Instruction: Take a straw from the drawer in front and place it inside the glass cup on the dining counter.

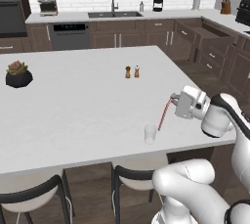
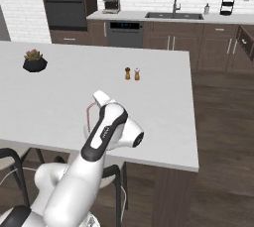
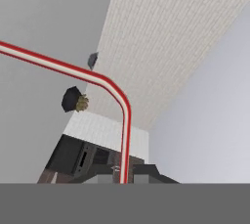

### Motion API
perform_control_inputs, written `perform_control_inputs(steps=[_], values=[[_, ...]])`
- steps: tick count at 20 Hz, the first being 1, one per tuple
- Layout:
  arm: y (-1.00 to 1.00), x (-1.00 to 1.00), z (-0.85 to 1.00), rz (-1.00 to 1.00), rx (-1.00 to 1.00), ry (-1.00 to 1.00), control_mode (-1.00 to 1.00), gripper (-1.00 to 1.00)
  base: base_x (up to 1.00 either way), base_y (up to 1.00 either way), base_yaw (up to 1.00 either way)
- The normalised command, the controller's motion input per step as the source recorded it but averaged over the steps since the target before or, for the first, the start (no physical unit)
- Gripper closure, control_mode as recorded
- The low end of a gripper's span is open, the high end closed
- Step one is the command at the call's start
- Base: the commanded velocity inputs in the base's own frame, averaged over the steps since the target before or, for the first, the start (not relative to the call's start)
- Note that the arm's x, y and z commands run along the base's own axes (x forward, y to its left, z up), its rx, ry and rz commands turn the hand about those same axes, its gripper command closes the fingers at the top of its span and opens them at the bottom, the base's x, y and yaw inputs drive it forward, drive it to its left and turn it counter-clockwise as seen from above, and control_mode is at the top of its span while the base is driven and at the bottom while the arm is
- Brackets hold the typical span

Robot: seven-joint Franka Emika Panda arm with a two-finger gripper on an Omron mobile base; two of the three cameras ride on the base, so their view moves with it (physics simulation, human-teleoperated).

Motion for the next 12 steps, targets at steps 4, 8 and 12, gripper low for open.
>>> perform_control_inputs(steps=[4, 8, 12], values=[[0.0, 0.18, -0.23, 0.0, 0.0, -0.18, -1.0, 1.0, 0.0, 0.0, 0.0], [0.0, 0.34, -0.15, -0.01, 0.0, -0.19, -1.0, 1.0, 0.0, 0.0, 0.0], [0.0, 0.33, -0.41, -0.01, 0.0, -0.14, -1.0, 1.0, 0.0, 0.0, 0.0]])
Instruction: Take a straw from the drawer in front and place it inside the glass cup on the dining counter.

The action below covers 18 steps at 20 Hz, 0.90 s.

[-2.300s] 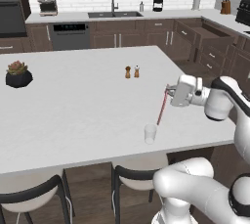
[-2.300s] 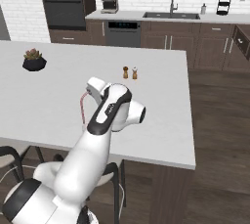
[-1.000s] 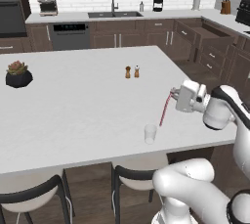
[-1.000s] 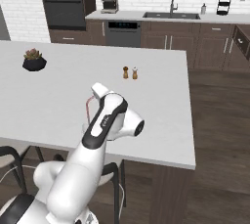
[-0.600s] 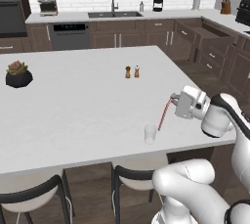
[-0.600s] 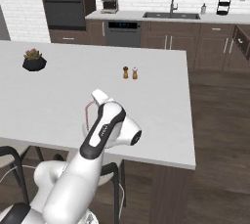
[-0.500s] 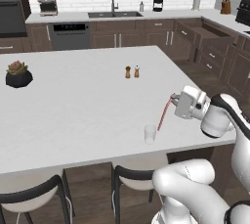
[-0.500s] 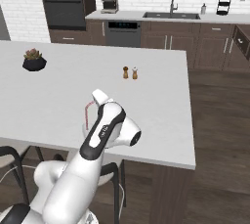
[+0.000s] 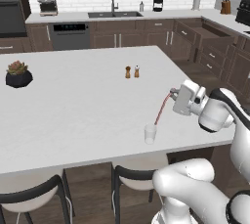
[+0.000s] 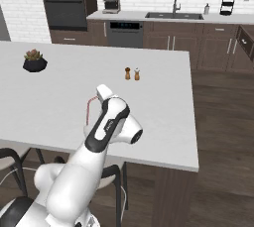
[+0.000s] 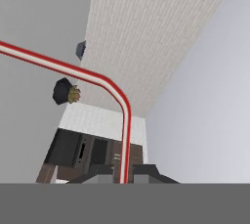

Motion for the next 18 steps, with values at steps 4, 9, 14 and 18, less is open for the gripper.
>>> perform_control_inputs(steps=[4, 9, 14, 18], values=[[0.0, 0.15, -0.62, 0.0, -0.04, -0.12, -1.0, 1.0, 0.0, 0.0, 0.0], [0.0, 0.14, -0.67, 0.0, -0.1, -0.17, -1.0, 1.0, 0.0, 0.0, 0.0], [0.04, 0.29, -0.43, -0.02, -0.07, -0.2, -1.0, 1.0, 0.0, 0.0, 0.0], [0.08, 0.29, -0.41, -0.03, -0.01, -0.13, -1.0, 1.0, 0.0, 0.0, 0.0]])
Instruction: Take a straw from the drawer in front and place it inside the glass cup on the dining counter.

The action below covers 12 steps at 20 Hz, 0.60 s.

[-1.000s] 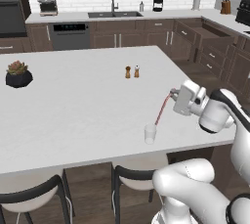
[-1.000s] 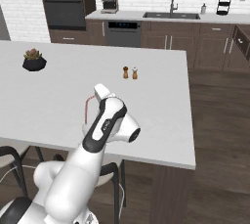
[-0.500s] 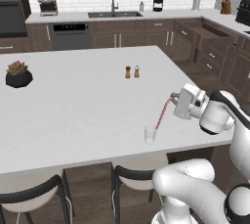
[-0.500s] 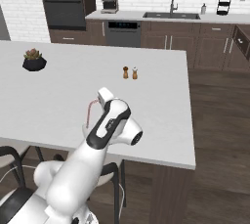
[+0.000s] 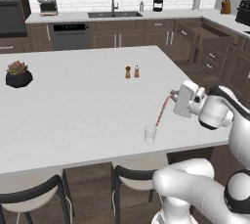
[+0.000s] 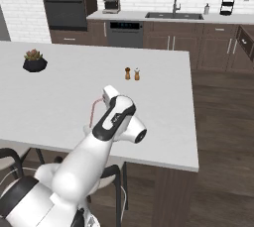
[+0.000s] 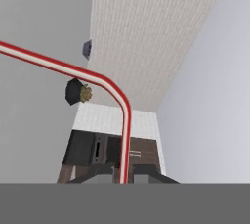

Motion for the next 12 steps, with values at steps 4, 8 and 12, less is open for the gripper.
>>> perform_control_inputs(steps=[4, 8, 12], values=[[0.2, 0.14, -0.56, -0.02, -0.02, -0.12, -1.0, 1.0, 0.0, 0.0, 0.0], [0.25, 0.2, -0.58, -0.02, -0.04, -0.14, -1.0, 1.0, 0.0, 0.0, 0.0], [0.17, 0.28, -0.6, -0.02, -0.08, -0.16, -1.0, 1.0, 0.0, 0.0, 0.0]])
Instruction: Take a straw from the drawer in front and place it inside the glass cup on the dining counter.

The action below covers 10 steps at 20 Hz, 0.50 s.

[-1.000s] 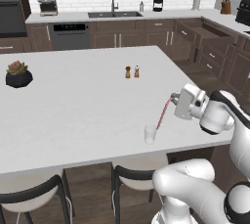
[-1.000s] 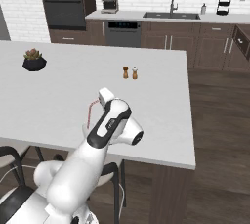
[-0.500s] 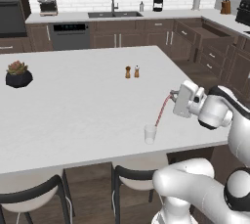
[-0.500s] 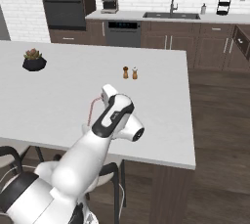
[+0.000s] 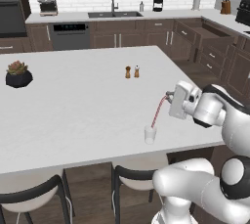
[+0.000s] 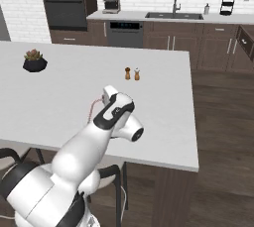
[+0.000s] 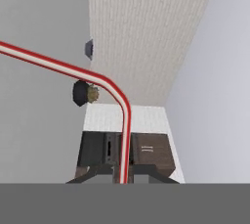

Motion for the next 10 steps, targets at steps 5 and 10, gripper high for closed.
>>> perform_control_inputs(steps=[5, 10], values=[[0.02, 0.23, -0.68, -0.02, -0.13, -0.2, -1.0, 1.0, 0.0, 0.0, 0.0], [0.02, 0.2, -0.71, -0.02, -0.14, -0.21, -1.0, 1.0, 0.0, 0.0, 0.0]])
